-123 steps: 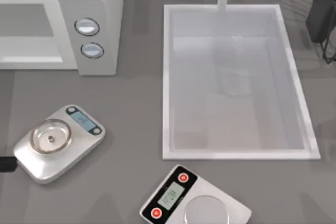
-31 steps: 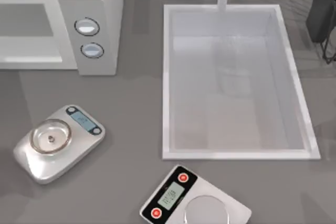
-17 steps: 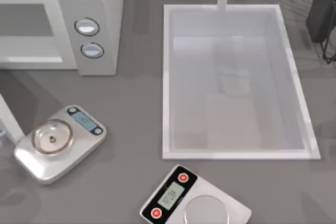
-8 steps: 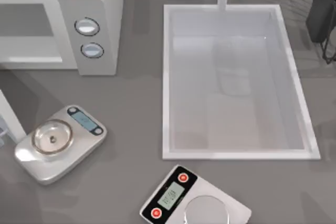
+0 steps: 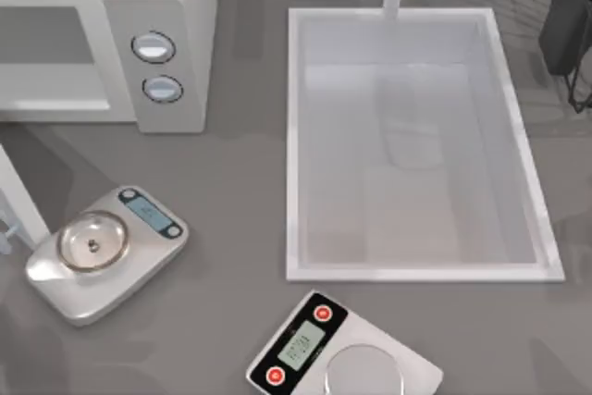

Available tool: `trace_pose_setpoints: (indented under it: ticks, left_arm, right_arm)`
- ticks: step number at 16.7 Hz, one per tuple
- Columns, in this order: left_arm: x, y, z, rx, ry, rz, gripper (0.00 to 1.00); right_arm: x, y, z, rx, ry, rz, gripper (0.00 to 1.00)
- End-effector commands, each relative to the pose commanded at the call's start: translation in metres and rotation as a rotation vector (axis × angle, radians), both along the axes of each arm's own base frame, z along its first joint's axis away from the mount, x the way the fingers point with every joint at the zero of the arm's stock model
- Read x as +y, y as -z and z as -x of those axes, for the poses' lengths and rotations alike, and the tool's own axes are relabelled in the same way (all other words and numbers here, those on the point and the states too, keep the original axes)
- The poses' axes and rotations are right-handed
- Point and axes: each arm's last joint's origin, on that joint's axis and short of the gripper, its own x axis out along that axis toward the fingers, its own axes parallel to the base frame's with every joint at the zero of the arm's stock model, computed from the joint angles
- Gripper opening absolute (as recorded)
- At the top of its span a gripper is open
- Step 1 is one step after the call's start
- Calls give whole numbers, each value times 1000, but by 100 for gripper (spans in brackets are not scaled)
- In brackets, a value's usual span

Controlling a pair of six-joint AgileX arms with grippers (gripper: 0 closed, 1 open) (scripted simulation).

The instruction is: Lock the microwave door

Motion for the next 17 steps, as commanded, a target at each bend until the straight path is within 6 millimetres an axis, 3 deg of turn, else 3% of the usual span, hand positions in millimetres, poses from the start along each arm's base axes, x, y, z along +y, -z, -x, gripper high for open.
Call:
trace_pose_setpoints:
  ticks: [8,11,17]
  left_arm:
    - [-78,-3,0,-14,22,-2,0]
    - [-87,0,5,-13,6,-1,0]
    - [-87,-3,0,-18,6,2,0]
  right_arm:
    - [0,0,0,0,0,0,100]
    - [0,0,0,0,0,0,100]
    - [0,0,0,0,0,0,100]
